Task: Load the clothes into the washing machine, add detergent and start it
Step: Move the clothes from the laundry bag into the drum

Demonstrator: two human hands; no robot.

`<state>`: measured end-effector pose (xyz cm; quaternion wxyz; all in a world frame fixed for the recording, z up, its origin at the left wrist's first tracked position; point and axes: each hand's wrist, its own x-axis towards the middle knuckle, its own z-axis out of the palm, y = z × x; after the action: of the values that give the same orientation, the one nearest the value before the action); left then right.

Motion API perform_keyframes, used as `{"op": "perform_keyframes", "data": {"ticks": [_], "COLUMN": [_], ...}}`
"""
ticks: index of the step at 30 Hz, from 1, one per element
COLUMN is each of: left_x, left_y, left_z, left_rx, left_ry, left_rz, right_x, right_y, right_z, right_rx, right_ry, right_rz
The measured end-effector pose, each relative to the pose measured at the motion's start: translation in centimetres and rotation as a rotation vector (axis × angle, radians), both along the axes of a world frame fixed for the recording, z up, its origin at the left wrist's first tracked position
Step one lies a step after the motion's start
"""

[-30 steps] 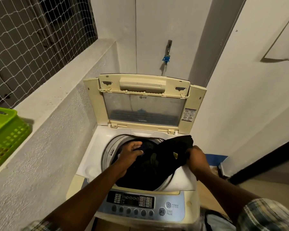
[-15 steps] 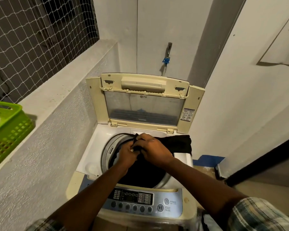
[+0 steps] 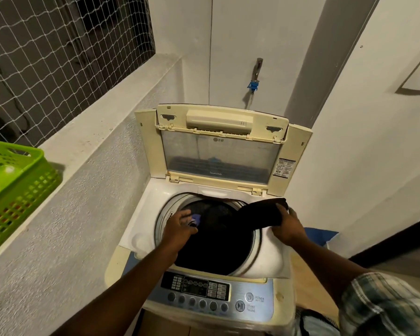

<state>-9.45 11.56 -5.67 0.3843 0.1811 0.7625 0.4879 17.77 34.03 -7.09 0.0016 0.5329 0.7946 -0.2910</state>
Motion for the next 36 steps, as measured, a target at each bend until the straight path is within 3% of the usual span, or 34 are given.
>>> {"op": "perform_keyframes", "data": {"ticks": [3, 9, 22, 23, 24, 25, 26, 27, 29, 30, 33, 36], "left_x": [0.2, 1.3, 5.4, 5.2, 5.1, 4.5, 3.9, 3.6, 3.9, 4.4, 4.1, 3.0], "left_y": [-0.2, -0.1, 3.0, 3.0, 3.0, 3.3, 3.7, 3.2, 2.7, 2.3, 1.5, 1.1], "left_z": [-0.6, -0.7, 0.1, -0.4, -1.1, -3.2, -4.6, -4.5, -3.2, -0.9, 1.0, 0.0], "left_rx": [-0.003, -0.020, 0.045, 0.027, -0.004, 0.018, 0.122, -0.007, -0.033, 0.036, 0.070, 0.064], "left_ry": [-0.003, 0.015, 0.079, 0.154, 0.365, 0.348, 0.131, 0.387, 0.550, 0.298, 0.198, 0.137], "left_rz": [-0.005, -0.051, -0.207, -0.266, -0.320, -0.251, -0.140, -0.217, -0.092, 0.054, 0.208, 0.212], "right_x": [0.5, 0.7, -8.3, -8.7, -9.0, -9.3, -9.5, -9.7, -9.8, -9.6, -8.2, -6.4], "right_y": [0.5, 0.2, -9.9, -10.6, -11.2, -11.8, -12.2, -12.5, -12.5, -12.2, -11.2, -10.5], "right_z": [-1.0, 0.1, 5.6, 5.5, 5.5, 5.6, 5.7, 6.0, 6.3, 6.3, 5.6, 4.5], "right_rx": [-0.018, 0.143, 0.396, 0.409, 0.430, 0.462, 0.488, 0.493, 0.445, 0.417, 0.338, 0.264], "right_ry": [0.006, 0.009, 0.132, 0.145, 0.168, 0.197, 0.229, 0.264, 0.337, 0.357, 0.312, 0.235], "right_rz": [-0.030, -0.126, 0.694, 0.737, 0.771, 0.802, 0.827, 0.839, 0.803, 0.762, 0.635, 0.560]}}
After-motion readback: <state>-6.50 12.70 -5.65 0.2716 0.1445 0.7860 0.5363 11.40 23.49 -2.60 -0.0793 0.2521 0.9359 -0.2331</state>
